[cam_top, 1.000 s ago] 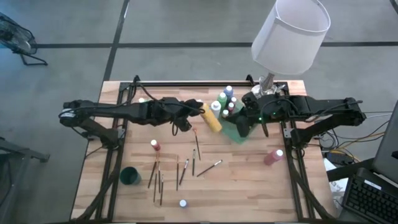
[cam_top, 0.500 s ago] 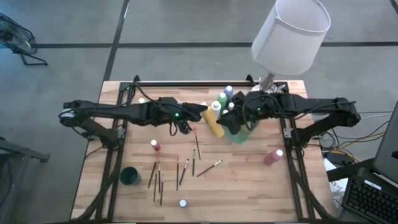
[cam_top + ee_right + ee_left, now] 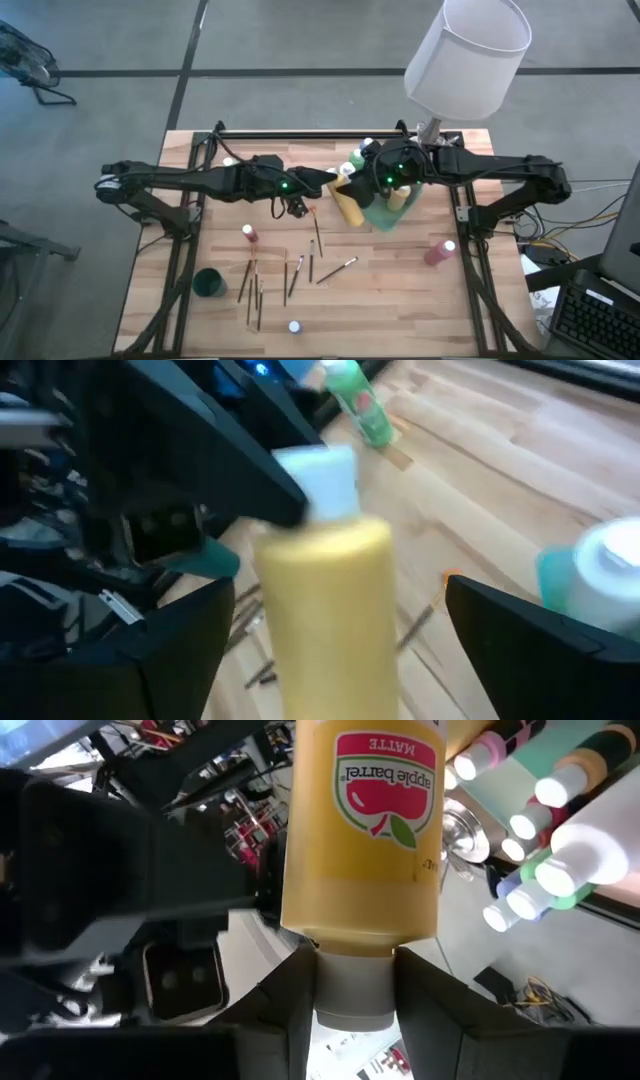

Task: Pick & Place Paint Supplies
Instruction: Move the big yellow paint bottle to the bottom right of the table

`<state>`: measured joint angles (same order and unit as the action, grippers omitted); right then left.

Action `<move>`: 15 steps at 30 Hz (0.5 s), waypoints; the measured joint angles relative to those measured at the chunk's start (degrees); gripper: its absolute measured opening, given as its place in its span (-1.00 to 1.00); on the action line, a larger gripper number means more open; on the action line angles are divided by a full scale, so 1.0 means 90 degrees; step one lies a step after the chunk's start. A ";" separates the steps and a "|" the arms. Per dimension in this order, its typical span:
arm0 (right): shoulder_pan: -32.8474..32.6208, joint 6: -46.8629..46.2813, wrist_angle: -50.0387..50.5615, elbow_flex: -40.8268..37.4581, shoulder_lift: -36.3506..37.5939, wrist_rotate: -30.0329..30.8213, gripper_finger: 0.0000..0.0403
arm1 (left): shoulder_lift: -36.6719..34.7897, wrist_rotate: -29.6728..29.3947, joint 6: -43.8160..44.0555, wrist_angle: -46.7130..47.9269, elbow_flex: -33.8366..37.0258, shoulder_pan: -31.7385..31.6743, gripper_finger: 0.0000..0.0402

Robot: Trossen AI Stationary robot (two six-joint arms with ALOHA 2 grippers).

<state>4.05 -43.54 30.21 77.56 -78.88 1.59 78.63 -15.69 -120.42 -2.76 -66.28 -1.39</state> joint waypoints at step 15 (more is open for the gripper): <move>0.0083 0.0028 -0.0412 0.0000 -0.0498 -0.0361 0.50 | 0.0000 0.0089 0.0007 -0.0170 0.0000 -0.0001 -0.42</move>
<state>4.80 -43.29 26.50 77.56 -83.36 -1.66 78.63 -14.90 -120.36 -4.29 -66.28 -1.39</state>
